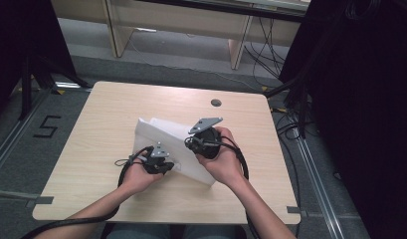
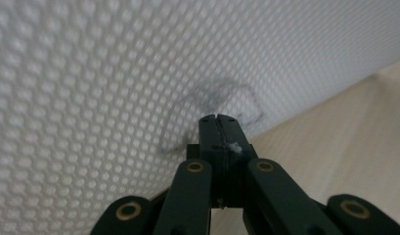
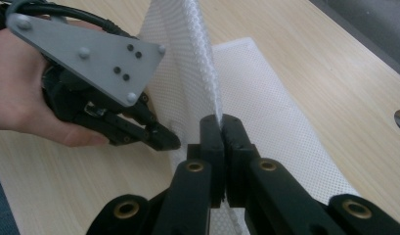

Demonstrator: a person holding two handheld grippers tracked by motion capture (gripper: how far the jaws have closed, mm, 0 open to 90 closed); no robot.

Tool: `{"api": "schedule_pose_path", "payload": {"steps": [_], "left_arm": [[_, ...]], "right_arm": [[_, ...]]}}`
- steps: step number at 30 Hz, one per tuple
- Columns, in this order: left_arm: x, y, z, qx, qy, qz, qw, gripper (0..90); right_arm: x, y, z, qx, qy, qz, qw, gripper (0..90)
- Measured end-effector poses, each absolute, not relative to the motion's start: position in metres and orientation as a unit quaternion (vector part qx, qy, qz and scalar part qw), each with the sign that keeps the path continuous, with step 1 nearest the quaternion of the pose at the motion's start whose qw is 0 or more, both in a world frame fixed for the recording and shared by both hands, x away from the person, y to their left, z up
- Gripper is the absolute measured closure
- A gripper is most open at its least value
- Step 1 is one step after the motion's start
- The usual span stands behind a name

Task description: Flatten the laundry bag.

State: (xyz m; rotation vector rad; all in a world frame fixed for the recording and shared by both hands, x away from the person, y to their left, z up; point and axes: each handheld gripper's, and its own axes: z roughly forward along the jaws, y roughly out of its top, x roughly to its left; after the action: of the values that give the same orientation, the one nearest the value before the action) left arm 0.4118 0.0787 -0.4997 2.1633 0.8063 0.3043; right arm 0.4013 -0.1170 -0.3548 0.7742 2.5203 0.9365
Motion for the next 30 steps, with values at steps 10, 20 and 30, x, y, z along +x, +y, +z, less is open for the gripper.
{"api": "schedule_pose_path", "payload": {"steps": [10,20,30], "left_arm": [[0.410,0.078,-0.501,0.858,0.314,0.119,0.388,89.8],[0.421,0.091,-0.504,0.843,0.337,0.121,0.402,89.6],[0.379,0.153,-0.477,0.841,0.353,0.106,0.396,86.5]], "right_arm": [[0.396,-0.116,-0.351,0.261,0.888,0.334,0.178,90.0],[0.389,-0.111,-0.355,0.256,0.890,0.331,0.179,89.9],[0.378,-0.106,-0.364,0.246,0.899,0.325,0.159,89.9]]}}
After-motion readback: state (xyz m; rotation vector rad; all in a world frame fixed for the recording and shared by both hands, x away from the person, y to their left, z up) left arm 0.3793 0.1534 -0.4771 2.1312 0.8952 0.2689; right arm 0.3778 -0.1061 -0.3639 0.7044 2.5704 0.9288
